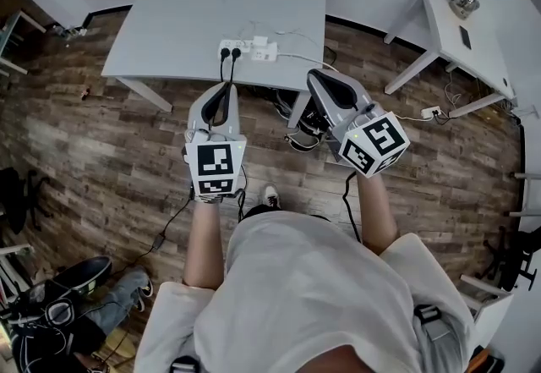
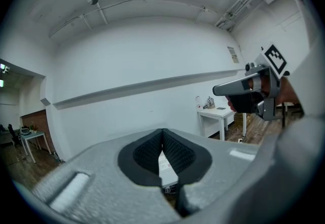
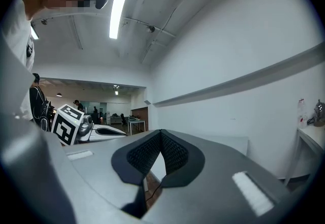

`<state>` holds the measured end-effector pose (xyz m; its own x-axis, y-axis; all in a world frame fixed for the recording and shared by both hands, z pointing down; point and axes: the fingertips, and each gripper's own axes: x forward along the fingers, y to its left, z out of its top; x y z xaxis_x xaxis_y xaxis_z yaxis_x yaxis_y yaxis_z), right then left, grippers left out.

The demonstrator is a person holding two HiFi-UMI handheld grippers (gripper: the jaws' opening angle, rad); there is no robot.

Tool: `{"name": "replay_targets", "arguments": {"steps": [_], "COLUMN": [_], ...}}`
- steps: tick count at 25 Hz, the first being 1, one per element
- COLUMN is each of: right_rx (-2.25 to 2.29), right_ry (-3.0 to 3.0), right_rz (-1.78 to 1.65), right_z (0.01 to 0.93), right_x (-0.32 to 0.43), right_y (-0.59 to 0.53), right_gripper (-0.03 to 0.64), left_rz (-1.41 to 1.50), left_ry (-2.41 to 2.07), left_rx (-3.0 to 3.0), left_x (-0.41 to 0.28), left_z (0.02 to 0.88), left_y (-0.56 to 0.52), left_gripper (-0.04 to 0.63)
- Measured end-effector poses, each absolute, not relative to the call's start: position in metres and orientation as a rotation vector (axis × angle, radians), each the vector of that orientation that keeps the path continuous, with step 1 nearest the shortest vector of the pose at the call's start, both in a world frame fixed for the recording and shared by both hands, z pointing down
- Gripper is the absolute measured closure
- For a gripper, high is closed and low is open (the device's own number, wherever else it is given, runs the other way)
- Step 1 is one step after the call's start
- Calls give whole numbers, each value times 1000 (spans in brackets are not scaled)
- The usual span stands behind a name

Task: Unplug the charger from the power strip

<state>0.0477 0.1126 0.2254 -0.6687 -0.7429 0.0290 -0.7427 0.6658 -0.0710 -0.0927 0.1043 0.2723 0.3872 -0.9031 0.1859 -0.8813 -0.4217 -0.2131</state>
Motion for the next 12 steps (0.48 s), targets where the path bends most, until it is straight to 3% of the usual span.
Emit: {"name": "replay_targets", "arguments": {"steps": [12], "right_rx": [-1348], "right_ry": [2861], "right_rz": [-181], "right_z": [242], "right_x": [32], "right_y": [77], "right_gripper": [615], "left_rz": [-477], "left_ry": [1608], "left_rx": [-2606], "left_x": [-105], "left_z": [292], "left_y": [69], "left_gripper": [592]}}
